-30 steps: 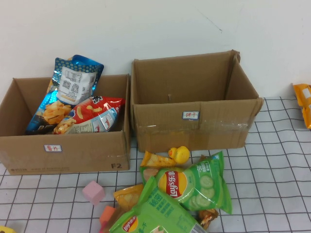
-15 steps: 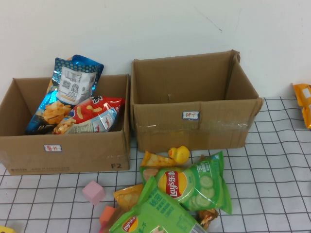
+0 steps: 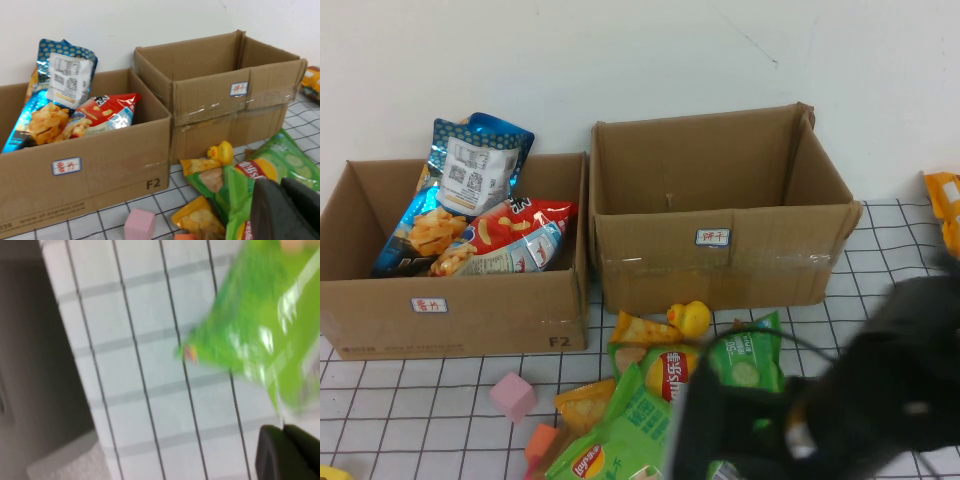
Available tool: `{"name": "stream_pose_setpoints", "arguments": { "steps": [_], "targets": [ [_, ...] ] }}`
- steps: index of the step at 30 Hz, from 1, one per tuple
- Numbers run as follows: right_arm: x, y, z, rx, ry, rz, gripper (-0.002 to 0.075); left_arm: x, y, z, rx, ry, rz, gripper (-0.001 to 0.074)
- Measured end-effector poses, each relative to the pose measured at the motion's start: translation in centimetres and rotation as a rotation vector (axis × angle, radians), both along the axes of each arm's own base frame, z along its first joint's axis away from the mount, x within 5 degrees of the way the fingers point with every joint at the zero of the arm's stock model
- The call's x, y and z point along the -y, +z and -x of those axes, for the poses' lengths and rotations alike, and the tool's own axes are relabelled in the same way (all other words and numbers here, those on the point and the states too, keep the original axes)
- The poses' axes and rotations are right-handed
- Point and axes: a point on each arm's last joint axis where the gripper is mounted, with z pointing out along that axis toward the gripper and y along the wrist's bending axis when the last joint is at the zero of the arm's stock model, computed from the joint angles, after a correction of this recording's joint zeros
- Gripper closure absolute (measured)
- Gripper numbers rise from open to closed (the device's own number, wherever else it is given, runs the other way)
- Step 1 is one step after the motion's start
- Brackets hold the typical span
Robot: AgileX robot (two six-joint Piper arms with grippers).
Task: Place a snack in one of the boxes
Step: Pick up the biscuit
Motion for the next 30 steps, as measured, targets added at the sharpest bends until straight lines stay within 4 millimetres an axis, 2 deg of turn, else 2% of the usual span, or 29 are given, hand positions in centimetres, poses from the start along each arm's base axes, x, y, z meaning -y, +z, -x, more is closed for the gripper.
{"name": "stream_pose_setpoints", "arguments": {
  "steps": [3, 6, 12, 17, 20, 25, 30],
  "targets": [
    [-2.6, -1.4, -0.3, -0.006, -0.006, -0.001, 0.0727, -0.1, 0.0, 0.0, 0.001, 0.006, -0.013, 0.0736],
    [-4.4, -2.7, -0.5, -0.012, -0.01, -0.003, 0.0727, -0.2, -0.1, -0.1, 0.003, 0.014, -0.03, 0.0736],
    [-6.3, -4.4, -0.8, -0.064, -0.033, -0.009, 0.0727, -0.3, -0.2, -0.1, 0.003, 0.022, -0.048, 0.0736],
    [-8.0, -5.8, 0.3, -0.109, -0.02, -0.045, 0.0727, -0.3, -0.2, -0.1, 0.003, 0.023, -0.05, 0.0736],
    [-9.1, -7.5, 0.9, -0.123, -0.005, -0.046, 0.0727, -0.3, -0.2, -0.1, 0.001, 0.022, -0.05, 0.0736],
    [-9.7, -11.0, 0.5, -0.106, -0.02, 0.002, 0.0727, -0.3, -0.2, -0.1, 0.001, 0.022, -0.05, 0.0736],
    [-9.3, -10.9, -1.4, 0.025, -0.087, 0.058, 0.0719, -0.3, -0.2, -0.1, 0.001, 0.023, -0.051, 0.0736]
  ]
}}
